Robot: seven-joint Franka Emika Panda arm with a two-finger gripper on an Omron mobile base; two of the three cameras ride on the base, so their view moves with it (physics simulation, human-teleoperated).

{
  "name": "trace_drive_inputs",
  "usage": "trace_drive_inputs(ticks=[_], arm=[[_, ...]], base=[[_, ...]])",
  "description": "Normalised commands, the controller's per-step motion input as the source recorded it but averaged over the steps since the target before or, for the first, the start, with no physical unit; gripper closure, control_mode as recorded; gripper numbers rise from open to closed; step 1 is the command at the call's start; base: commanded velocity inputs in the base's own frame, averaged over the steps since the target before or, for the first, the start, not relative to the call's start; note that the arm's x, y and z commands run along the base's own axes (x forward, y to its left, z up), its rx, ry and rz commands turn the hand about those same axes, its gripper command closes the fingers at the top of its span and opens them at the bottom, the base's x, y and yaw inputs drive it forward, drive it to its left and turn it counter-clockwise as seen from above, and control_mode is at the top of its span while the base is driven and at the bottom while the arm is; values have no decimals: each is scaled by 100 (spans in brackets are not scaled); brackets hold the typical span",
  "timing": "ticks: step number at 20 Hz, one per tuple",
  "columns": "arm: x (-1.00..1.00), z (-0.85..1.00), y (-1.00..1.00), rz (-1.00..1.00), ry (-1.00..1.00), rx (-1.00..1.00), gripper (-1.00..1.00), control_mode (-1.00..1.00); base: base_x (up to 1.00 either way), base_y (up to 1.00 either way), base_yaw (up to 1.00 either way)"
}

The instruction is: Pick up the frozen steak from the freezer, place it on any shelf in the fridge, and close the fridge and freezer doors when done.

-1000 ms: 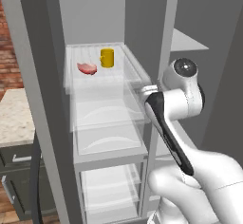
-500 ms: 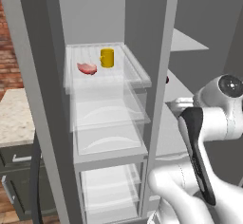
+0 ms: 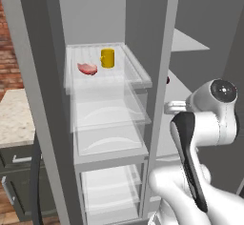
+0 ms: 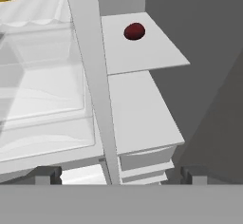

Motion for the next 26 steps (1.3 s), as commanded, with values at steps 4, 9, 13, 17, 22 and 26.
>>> trace_drive_inputs(ticks=[4, 9, 13, 17, 22, 26], arm=[[-6, 0, 29, 0, 0, 0, -100, -100], [-2, 0, 11, 1, 0, 0, -100, -100], [0, 0, -4, 3, 0, 0, -100, -100], [0, 0, 0, 1, 0, 0, -100, -100], [0, 0, 0, 0, 0, 0, -100, -100], [0, 0, 0, 0, 0, 0, -100, -100]], base=[[0, 0, 0], [0, 0, 0], [0, 0, 0], [0, 0, 0], [0, 0, 0], [0, 0, 0]])
